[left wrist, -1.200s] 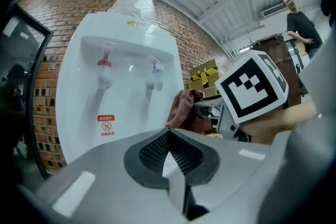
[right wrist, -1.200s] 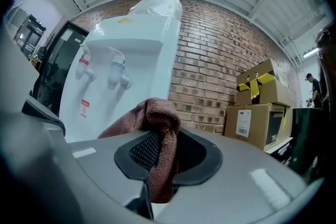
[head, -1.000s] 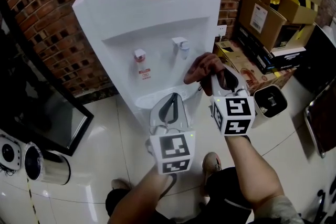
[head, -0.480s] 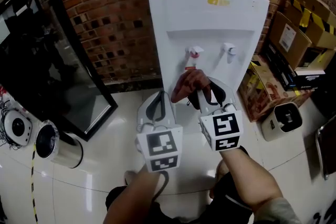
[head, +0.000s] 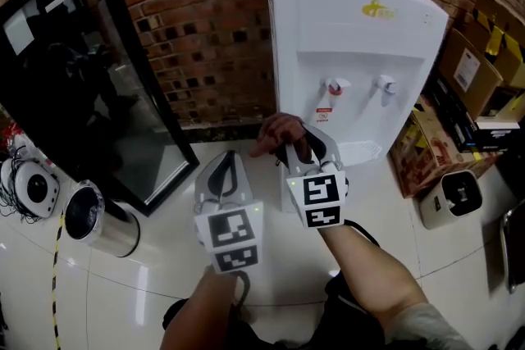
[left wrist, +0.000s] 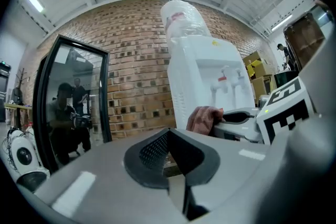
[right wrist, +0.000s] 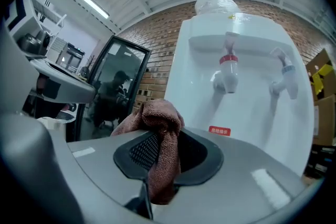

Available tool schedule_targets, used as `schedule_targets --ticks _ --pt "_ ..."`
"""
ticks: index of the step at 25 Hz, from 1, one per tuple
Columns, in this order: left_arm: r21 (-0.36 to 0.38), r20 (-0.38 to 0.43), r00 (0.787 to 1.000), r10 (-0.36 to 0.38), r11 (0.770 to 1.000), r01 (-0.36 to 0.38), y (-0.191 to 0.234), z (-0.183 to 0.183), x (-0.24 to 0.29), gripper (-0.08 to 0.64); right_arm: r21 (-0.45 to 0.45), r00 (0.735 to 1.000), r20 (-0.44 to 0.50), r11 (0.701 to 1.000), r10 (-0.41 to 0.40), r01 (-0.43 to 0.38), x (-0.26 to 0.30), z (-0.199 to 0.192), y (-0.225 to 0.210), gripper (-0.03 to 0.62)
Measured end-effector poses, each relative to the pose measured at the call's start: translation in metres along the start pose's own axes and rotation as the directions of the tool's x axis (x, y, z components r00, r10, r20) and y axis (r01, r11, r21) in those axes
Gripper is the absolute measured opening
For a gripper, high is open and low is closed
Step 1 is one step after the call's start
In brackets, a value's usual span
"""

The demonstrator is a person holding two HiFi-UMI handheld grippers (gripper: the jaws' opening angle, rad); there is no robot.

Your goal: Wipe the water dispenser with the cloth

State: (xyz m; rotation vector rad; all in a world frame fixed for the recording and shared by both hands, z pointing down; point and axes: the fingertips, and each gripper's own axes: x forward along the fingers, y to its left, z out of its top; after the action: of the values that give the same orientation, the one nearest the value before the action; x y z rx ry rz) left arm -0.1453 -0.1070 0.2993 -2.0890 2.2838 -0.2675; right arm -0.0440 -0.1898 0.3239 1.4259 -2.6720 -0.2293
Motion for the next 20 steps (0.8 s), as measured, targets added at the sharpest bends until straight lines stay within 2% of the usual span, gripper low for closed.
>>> schedule_targets --ticks 4,8,11,15,20 --pt "-0.008 -0.011 1.000 -0.018 1.000 0.018 -0.005 -0.004 0.006 0.000 -0.015 1.000 0.001 1.000 0.017 -0.017 0.000 0.001 0.000 0.100" --pt "-0.040 -0.011 0.997 -0.078 0.996 0.077 -0.031 -0.007 0.014 0.000 -0.040 0.999 -0.030 0.999 0.017 -0.019 -0.002 -0.005 -0.005 0.098" --pt "-0.050 -0.017 0.993 -0.116 0.992 0.115 -0.052 -0.010 0.017 0.000 -0.023 0.996 -0.083 0.999 -0.027 0.025 -0.003 -0.020 -0.025 0.095" --pt "-0.047 -0.027 0.989 -0.148 0.988 0.147 -0.072 -0.013 0.021 0.000 0.021 0.978 -0.167 0.991 -0.126 0.131 -0.005 -0.049 -0.077 0.094" --pt "-0.044 -0.027 0.984 -0.175 0.984 0.173 -0.091 -0.014 0.027 0.000 -0.013 0.970 -0.185 0.987 -0.159 0.159 -0.012 -0.052 -0.099 0.095"
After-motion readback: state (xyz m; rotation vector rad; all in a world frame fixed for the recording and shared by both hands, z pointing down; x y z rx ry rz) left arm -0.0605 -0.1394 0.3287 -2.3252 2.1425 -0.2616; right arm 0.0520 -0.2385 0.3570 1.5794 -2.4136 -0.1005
